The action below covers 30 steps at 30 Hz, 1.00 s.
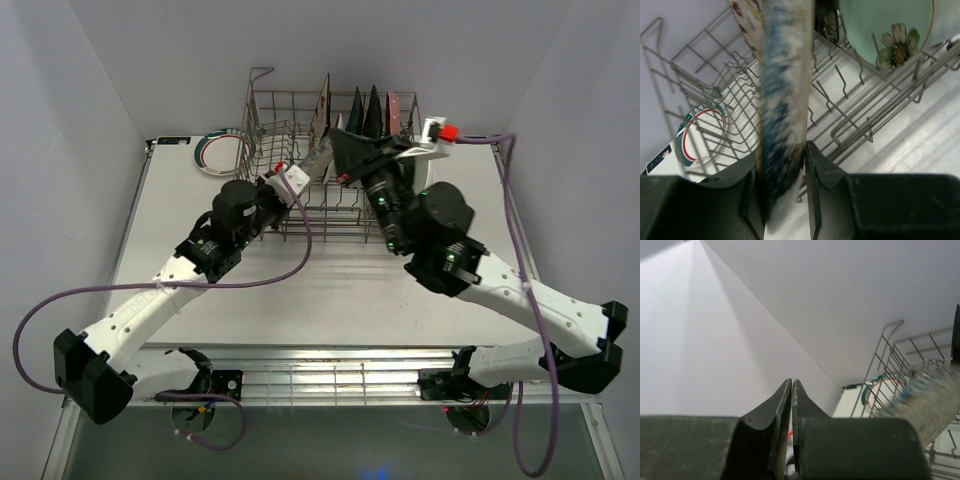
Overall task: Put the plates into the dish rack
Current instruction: Insert the plate into the dish rack.
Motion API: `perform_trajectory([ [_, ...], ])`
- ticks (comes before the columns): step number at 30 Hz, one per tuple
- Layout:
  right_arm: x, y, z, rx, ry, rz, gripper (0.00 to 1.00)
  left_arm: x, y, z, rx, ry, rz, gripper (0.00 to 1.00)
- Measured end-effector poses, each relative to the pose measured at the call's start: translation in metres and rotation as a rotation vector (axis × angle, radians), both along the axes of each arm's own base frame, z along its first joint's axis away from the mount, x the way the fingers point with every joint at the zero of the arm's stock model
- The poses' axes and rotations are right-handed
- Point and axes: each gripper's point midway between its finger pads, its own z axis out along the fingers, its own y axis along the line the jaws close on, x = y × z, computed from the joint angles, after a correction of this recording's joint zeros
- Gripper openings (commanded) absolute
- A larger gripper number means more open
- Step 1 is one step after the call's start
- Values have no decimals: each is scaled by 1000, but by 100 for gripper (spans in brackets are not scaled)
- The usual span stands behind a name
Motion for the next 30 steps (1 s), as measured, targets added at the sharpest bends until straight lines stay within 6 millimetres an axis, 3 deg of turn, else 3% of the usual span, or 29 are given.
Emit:
perform_trajectory([
  [2,-15,-28,26,72,-42,3,8,-1,-15,-22,35,54,-18,0],
  [5,-27,-65,47,138,-80,-28,8,-6,-39,-45,97,91,-74,0],
  [9,-30,-86,52,151,-92,-69,8,-6,-55,-34,85,61,-80,0],
  [11,-28,-86,44,125,-84,-81,8,2,-59,-29,70,53,-63,0],
  [17,-15,-86,-46,-98,4,-150,8,26,-77,-11,15,46,-32,0],
  [19,-13,-89,-53,-142,13,-165,8,33,-84,-8,15,60,-27,0],
  [23,-14,-93,-49,-181,3,-176,8,48,-97,3,15,84,-21,0],
  [30,-2,-87,-68,-255,26,-196,8,50,-98,4,34,113,-10,0],
])
